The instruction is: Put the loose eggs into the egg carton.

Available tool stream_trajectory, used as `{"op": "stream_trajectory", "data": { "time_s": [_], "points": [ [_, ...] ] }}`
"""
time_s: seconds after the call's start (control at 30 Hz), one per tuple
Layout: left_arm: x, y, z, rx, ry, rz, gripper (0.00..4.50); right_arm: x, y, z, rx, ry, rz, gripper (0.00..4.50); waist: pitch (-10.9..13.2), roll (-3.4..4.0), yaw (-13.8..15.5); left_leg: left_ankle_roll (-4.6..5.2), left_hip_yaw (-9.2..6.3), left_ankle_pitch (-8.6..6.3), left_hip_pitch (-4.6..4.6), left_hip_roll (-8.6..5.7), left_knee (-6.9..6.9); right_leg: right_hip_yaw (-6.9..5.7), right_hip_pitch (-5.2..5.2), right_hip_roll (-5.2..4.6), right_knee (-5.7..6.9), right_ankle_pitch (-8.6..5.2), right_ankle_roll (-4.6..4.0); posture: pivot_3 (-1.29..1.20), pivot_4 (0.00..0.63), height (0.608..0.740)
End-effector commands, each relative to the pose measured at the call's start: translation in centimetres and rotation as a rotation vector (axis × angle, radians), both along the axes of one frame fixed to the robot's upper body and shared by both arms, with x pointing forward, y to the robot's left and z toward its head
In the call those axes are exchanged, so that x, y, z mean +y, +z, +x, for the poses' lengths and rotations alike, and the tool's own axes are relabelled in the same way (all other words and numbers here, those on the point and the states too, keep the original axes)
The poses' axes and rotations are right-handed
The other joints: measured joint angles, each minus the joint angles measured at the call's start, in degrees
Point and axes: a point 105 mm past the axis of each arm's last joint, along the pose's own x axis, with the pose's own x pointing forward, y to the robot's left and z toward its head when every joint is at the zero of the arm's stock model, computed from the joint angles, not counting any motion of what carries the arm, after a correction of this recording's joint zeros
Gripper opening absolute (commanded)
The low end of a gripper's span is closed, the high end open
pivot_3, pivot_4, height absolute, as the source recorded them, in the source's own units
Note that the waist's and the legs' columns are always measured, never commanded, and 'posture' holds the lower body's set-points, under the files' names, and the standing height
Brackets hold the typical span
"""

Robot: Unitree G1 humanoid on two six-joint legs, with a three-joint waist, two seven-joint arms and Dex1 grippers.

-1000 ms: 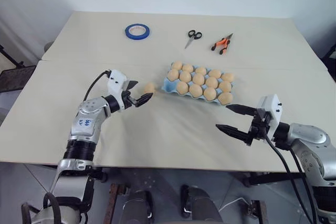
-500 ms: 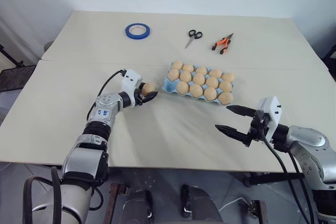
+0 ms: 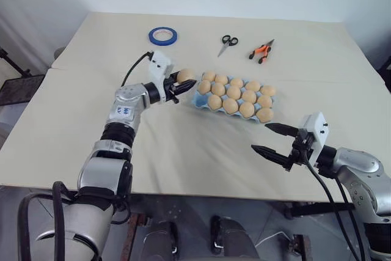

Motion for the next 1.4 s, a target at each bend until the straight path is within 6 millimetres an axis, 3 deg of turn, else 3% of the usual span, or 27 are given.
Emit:
{"op": "stream_trajectory", "data": {
  "time_s": [0.03, 0.07, 0.2, 0.37, 0.5, 0.67, 1.0, 1.4],
  "points": [
    [-1.2, -0.4, 0.1, 0.008, -0.020, 0.047, 1.66, 0.1, 1.3, -0.3, -0.067, -0.009, 0.010, 4.50, 0.0, 0.00, -0.1, 0.00, 0.00, 0.00, -0.01, 0.00, 0.01, 0.00, 0.00, 0.01, 0.00, 0.00, 0.00, 0.00, 0.150, 0.740],
    [-1.4, -0.7, 0.2, 0.018, -0.022, 0.058, 1.66, 0.1, 1.3, -0.3, -0.067, -0.012, 0.012, 4.50, 0.0, 0.00, -0.2, 0.00, 0.00, 0.00, -0.01, -0.03, 0.04, 0.00, -0.01, 0.04, 0.01, 0.00, 0.00, 0.00, 0.150, 0.740],
    [-1.8, -1.6, 0.1, 0.043, -0.032, 0.114, 2.96, -0.1, 1.3, -0.6, -0.068, -0.030, 0.013, 4.50, 0.0, -0.01, -0.3, -0.07, -0.01, -0.01, 0.01, -0.01, 0.05, -0.01, -0.03, 0.16, 0.07, -0.01, -0.02, 0.00, 0.150, 0.740],
    [-1.6, -1.4, 0.2, 0.033, -0.028, 0.114, 4.48, -0.2, 1.2, -0.8, -0.068, -0.039, 0.014, 4.50, 0.0, -0.01, -0.2, -0.05, -0.02, -0.01, -0.01, 0.02, 0.07, 0.00, -0.03, 0.07, 0.08, -0.01, -0.02, 0.00, 0.150, 0.740],
    [-1.3, -0.9, 0.2, 0.014, -0.033, 0.106, 4.48, -0.1, 1.2, -0.6, -0.069, -0.036, 0.013, 4.50, 0.0, -0.01, -0.1, -0.01, -0.02, -0.01, -0.02, 0.03, 0.08, 0.00, -0.03, 0.05, 0.07, 0.00, -0.01, 0.00, 0.150, 0.740],
    [1.5, 2.8, -0.3, -0.120, -0.026, 0.003, 4.48, -0.1, 1.7, -0.5, -0.075, -0.012, 0.013, 4.50, 0.0, -0.03, -0.3, -0.02, -0.02, 0.00, -0.05, 0.07, 0.09, -0.01, -0.05, 0.09, 0.09, 0.00, -0.01, 0.00, 0.150, 0.740],
    [9.6, 0.5, -5.8, 0.001, -0.138, 0.106, 4.48, -2.7, 2.4, 0.3, -0.069, 0.018, -0.070, 4.50, 0.0, -0.01, -1.5, -0.05, 0.00, 0.02, 0.04, 0.12, 0.21, 0.01, -0.04, 0.07, 0.30, -0.03, -0.06, 0.00, 0.150, 0.740],
    [12.3, -0.3, -9.5, 0.011, -0.140, 0.085, 4.48, -3.5, 2.5, 1.4, -0.069, 0.018, -0.089, 4.50, 0.0, 0.00, -1.6, -0.05, -0.01, 0.02, 0.05, 0.15, 0.25, 0.08, -0.04, -0.27, 0.36, -0.02, -0.05, 0.00, 0.150, 0.740]
  ]
}}
